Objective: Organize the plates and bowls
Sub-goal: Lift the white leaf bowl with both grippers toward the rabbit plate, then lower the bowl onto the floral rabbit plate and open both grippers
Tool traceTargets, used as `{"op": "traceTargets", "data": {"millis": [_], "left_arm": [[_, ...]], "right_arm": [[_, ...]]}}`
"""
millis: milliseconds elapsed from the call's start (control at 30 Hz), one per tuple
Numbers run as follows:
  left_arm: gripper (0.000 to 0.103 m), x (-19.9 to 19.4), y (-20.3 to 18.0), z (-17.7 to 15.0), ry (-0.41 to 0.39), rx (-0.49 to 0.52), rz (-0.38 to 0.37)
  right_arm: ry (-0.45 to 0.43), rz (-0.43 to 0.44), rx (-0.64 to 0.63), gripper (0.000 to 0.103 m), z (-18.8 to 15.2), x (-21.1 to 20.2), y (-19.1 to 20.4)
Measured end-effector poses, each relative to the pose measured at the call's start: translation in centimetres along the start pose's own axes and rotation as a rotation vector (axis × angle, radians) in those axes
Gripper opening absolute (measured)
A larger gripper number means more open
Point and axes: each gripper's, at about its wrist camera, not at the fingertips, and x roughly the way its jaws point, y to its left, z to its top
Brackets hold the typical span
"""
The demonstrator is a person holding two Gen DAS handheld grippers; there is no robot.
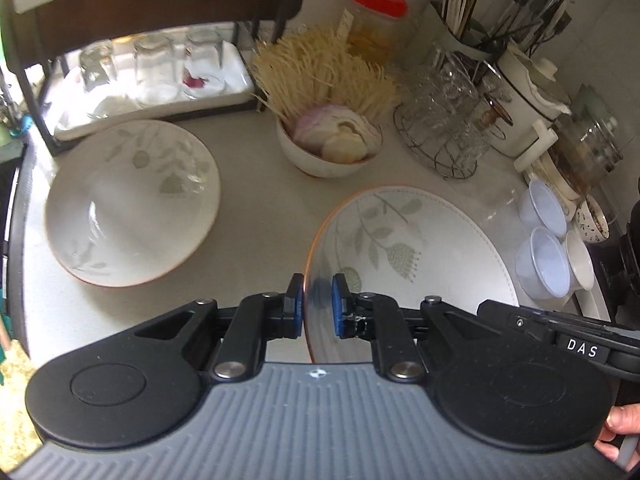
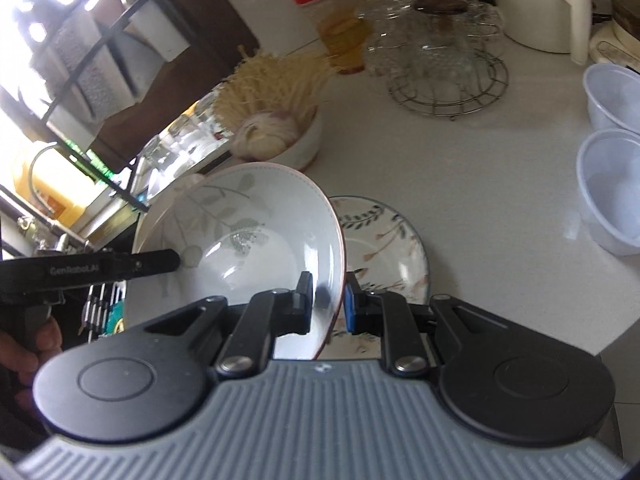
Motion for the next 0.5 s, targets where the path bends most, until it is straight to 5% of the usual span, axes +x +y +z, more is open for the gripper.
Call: {"op": "traceTargets", "data": {"millis": [500], "left_arm": [[0.016,6.1,-2.6,0.8,0.115,0.007,-0.013]], "right_arm": [[0.022,-0.087,0.038,0.019,0.0,2.3,-4.1]]}}
